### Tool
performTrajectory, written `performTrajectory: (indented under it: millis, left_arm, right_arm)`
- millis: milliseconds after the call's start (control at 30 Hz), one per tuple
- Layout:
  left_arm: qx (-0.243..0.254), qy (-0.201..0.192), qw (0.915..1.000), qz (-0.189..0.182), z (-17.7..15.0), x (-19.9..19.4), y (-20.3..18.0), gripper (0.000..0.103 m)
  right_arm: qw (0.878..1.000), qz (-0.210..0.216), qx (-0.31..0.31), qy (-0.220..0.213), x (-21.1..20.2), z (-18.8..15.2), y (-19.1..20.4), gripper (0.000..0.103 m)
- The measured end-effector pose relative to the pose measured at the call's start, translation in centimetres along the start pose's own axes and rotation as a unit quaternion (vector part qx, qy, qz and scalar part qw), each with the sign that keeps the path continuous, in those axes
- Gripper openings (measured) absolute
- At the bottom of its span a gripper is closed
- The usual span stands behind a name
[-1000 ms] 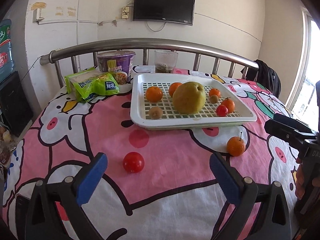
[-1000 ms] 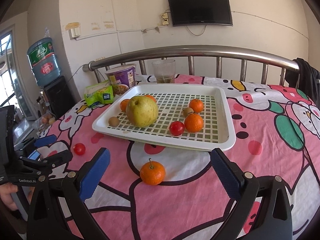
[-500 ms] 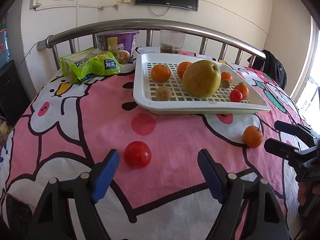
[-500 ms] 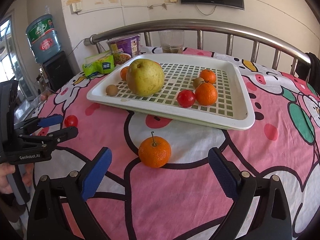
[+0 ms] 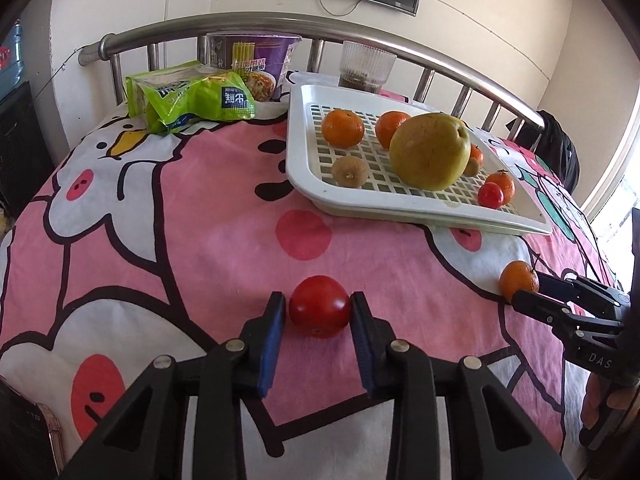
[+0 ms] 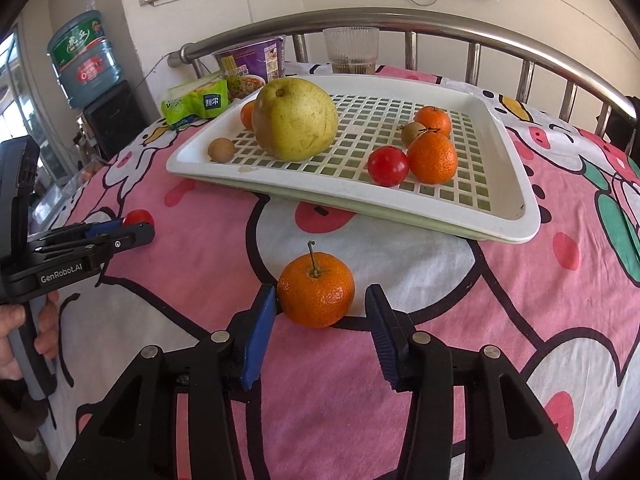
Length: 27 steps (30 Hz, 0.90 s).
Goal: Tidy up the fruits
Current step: 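Grasp the red tomato with left tool while right tool grasps the stemmed mandarin, then carry tomato and mandarin over the tray and open both tools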
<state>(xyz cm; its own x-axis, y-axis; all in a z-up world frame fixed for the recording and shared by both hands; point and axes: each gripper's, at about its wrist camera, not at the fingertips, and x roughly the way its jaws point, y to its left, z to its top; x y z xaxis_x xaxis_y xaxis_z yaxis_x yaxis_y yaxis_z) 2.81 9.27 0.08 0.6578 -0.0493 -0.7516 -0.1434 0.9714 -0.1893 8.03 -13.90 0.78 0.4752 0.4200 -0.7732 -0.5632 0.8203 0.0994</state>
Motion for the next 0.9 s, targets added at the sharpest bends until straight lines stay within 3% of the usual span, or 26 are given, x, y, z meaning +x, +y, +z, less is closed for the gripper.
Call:
performTrajectory:
  millis: [33, 467, 700, 900]
  left_arm:
    - [0.000, 0.001, 1.0000, 0.000, 0.0, 0.0, 0.0, 0.032]
    - [0.036, -0.016, 0.9988, -0.028, -0.2, -2.0, -3.0, 0.032]
    - [0.050, -0.031, 0.9976, -0.037, 2.5, -3.9, -4.8, 0.032]
    - [0.061, -0.033, 0.9967, -0.042, 6.2, -3.6, -5.9, 0.032]
  right_arm:
    - [1.000, 0.004, 0.000, 0.001, 0.0, -0.1, 0.0, 0.038]
    - [0.999, 0.020, 0.035, -0.022, -1.9, -0.3, -1.4, 0.038]
    - [0.996, 0.033, 0.066, -0.047, -4.3, 0.8, -3.6, 0.038]
    - [0.996, 0.020, 0.069, -0.058, -5.5, 3.2, -5.6, 0.038]
